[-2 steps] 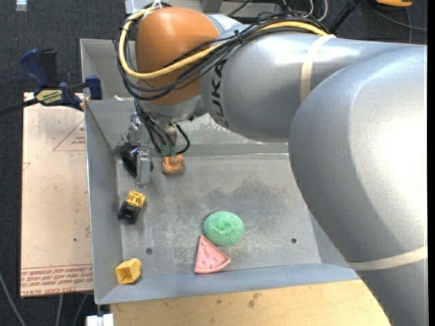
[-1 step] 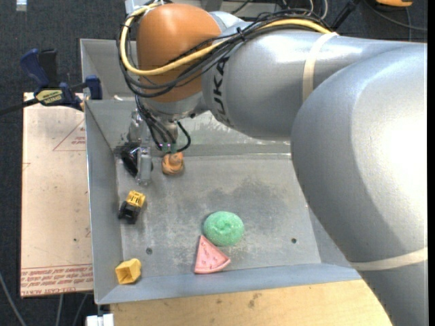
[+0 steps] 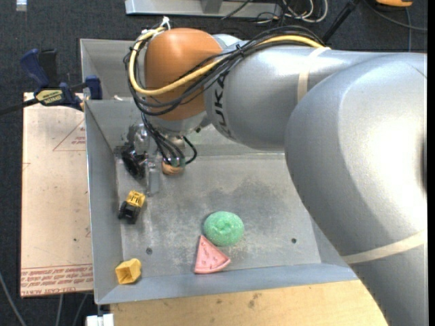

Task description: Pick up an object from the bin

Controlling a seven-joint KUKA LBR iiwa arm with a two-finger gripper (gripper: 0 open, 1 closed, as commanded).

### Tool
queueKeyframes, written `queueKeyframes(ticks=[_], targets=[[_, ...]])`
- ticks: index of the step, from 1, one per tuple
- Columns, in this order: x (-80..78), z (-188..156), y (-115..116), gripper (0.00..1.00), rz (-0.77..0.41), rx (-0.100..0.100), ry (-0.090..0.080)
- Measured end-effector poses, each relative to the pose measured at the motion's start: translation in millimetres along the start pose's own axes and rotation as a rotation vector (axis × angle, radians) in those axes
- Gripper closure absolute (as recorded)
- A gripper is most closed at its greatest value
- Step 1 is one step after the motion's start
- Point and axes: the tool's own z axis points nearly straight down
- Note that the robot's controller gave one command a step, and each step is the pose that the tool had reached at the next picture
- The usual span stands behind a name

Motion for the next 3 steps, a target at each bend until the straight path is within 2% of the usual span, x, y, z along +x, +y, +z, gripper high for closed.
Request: queueKeyframes(ticks=[1,2,3], targets=[[8.8,25.3,-8.4,0.00,-0.143,-0.004,-0.021],[-2.8,39.2,0.4,0.00,-0.204,-0.005,-0.031],[-7.0,66.6,10.1,1.00,-0.340,-0.001,0.003]])
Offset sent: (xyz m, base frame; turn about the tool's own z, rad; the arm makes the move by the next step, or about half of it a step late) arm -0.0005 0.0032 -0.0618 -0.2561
